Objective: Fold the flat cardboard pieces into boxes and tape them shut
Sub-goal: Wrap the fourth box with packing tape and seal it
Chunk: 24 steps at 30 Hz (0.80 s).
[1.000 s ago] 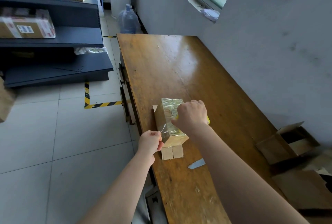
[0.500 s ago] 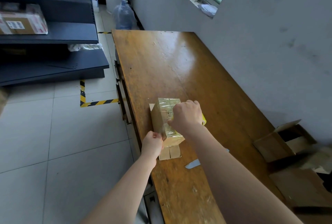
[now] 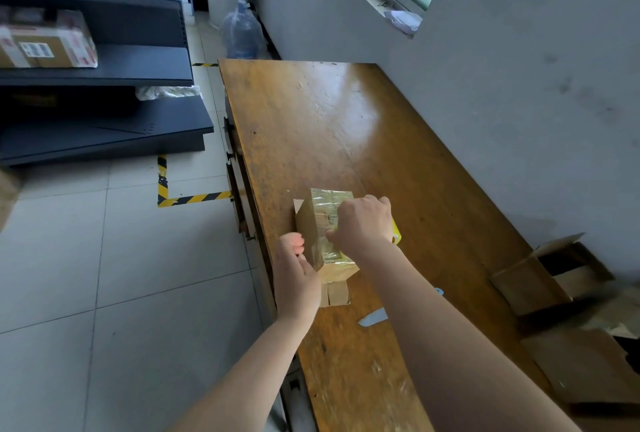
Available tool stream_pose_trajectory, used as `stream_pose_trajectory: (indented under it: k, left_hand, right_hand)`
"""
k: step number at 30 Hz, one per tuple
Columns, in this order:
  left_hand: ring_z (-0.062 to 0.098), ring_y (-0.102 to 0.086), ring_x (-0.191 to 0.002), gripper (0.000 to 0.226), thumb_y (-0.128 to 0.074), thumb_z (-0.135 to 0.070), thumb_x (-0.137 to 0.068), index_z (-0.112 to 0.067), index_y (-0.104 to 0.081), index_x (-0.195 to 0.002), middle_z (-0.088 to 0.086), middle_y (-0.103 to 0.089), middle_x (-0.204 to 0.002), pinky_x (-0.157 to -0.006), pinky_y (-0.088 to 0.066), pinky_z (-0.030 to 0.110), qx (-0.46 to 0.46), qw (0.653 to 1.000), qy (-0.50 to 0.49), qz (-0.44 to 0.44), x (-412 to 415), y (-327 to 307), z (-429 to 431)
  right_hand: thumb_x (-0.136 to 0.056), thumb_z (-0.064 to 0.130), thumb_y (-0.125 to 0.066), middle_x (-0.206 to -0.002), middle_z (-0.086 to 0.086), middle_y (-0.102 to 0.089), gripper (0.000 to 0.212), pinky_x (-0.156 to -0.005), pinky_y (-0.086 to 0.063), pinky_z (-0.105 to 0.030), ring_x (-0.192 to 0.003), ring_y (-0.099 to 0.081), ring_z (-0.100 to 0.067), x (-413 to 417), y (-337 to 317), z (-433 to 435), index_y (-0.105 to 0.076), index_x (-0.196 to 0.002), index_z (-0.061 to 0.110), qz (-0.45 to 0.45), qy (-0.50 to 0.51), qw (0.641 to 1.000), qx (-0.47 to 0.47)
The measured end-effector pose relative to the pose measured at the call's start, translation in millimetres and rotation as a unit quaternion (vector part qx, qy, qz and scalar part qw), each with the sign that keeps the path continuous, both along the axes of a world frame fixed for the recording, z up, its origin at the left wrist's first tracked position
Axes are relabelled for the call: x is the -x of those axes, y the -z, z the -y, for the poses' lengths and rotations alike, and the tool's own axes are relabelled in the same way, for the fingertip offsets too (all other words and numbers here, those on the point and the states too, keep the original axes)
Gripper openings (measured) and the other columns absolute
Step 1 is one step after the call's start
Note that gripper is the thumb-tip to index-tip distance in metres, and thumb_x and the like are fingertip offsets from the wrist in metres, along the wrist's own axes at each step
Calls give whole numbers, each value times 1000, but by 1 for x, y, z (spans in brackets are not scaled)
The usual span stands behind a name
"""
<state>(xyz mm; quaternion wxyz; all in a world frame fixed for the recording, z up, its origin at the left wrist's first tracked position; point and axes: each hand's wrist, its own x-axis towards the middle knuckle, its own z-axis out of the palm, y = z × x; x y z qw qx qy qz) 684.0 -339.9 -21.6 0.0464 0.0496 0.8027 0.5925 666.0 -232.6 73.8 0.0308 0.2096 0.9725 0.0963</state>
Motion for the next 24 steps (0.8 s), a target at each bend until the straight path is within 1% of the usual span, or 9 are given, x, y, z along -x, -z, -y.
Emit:
stream_pose_trajectory:
  k: [2,5,7,9,12,14,18,21,24]
  left_hand:
    - [5,-46,-125,48,-38,3,-98,-16,-33,-142,-7,-47,-137,-87,-38,0,-43,998,50,13,-15,-3,-1]
    - [9,-37,-135,63,-36,-8,-102,-22,-5,-154,-9,-25,-156,-81,-35,-5,1,991,118,59,-25,2,-4]
    - [16,-32,-141,64,-34,-18,-104,-23,5,-154,-5,-14,-160,-92,-32,5,23,982,161,96,-24,5,-3]
    - [18,-16,-147,60,-27,-24,-105,-23,9,-153,-1,-4,-162,-118,-17,29,33,968,211,133,-21,9,0]
    - [12,7,-148,55,-18,-28,-106,-20,9,-153,-3,11,-162,-121,2,45,52,957,236,158,-14,7,-1]
    - [11,3,-148,53,-18,-29,-106,-21,4,-154,-4,6,-162,-121,1,38,1,966,196,169,-9,0,-6]
    - [18,-25,-144,52,-25,-43,-104,-28,-20,-153,-4,-22,-159,-113,-25,34,-45,973,141,180,4,-11,-18]
    - [21,-36,-139,47,-32,-36,-104,-30,-28,-150,-1,-32,-155,-106,-35,34,-25,971,136,196,13,-8,-20]
    - [22,-45,-130,42,-36,-30,-104,-29,-39,-146,0,-42,-149,-97,-39,28,-22,970,141,199,28,-8,-20]
  right_hand:
    - [-86,41,-65,-86,0,-65,29,-79,-30,-35,-83,-49,-21,-1,1,0,-48,-74,21,-1,2,1000,1]
    - [-86,43,-65,-80,0,-61,28,-79,-31,-34,-79,-45,-20,-1,3,2,-51,-75,21,-12,-2,1000,-4]
    - [-86,44,-66,-76,1,-55,28,-79,-32,-34,-79,-47,-19,-2,4,3,-54,-77,20,-15,-5,1000,-3]
    - [-85,45,-67,-75,1,-52,31,-77,-30,-34,-78,-46,-19,-2,4,4,-51,-75,20,-18,-8,1000,0]
    - [-85,46,-67,-74,2,-51,31,-77,-29,-34,-78,-44,-20,-4,2,1,-52,-75,20,-19,5,1000,6]
    - [-86,47,-65,-71,2,-50,36,-78,-30,-34,-77,-46,-20,-4,1,-3,-49,-67,20,-15,14,1000,17]
    - [-91,47,-56,-67,3,-49,44,-78,-32,-33,-75,-51,-21,-5,-5,-9,-40,-60,20,-10,23,999,45]
    - [-91,38,-56,-62,3,-51,36,-69,-37,-32,-71,-57,-22,-8,-11,-14,-50,-61,17,11,26,995,94]
    - [-88,44,-60,-69,-3,-64,37,-60,-52,-37,-69,-64,-24,-13,-17,-26,-69,-76,10,-5,40,974,222]
